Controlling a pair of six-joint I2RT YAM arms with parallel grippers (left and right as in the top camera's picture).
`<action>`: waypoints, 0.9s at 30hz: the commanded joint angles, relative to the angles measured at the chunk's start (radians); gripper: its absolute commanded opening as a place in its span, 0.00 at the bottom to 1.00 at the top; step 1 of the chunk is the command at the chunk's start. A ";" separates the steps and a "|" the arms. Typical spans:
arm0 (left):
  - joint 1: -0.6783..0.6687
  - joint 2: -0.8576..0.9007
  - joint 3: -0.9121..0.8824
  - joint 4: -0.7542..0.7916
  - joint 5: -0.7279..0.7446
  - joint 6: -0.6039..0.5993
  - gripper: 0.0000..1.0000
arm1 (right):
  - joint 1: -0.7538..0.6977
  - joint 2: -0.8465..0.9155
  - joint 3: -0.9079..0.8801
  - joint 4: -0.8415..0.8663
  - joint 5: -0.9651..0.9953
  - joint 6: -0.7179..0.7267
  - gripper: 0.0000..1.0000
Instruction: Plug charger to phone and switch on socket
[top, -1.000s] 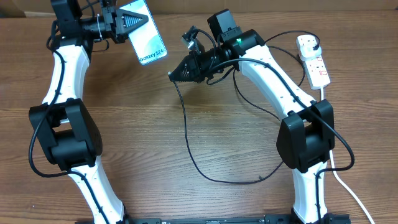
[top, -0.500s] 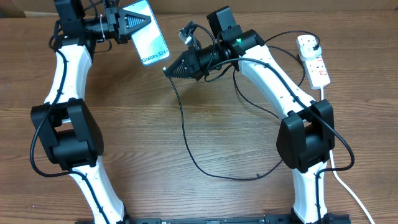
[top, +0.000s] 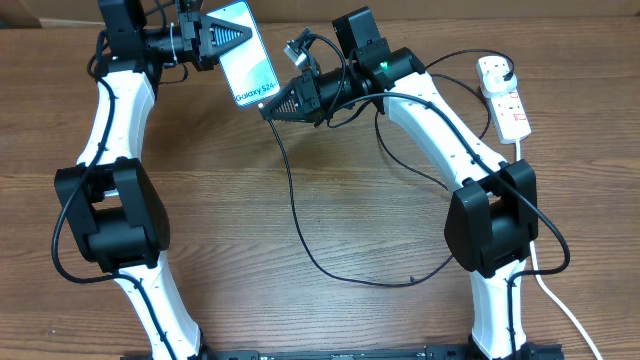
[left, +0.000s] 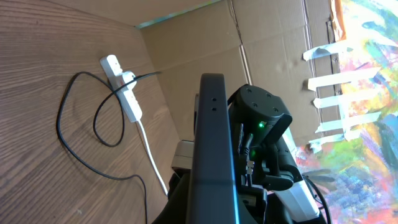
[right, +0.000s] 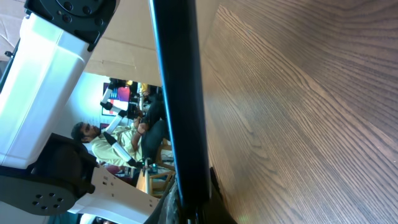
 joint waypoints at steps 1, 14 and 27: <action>0.002 -0.008 0.014 0.000 0.004 -0.009 0.04 | 0.003 -0.041 0.004 0.008 -0.028 0.007 0.04; 0.002 -0.008 0.014 0.000 -0.013 -0.060 0.04 | 0.002 -0.041 0.004 0.041 -0.027 0.007 0.04; 0.002 -0.008 0.014 0.000 -0.003 -0.060 0.04 | -0.021 -0.041 0.004 0.114 -0.027 0.086 0.04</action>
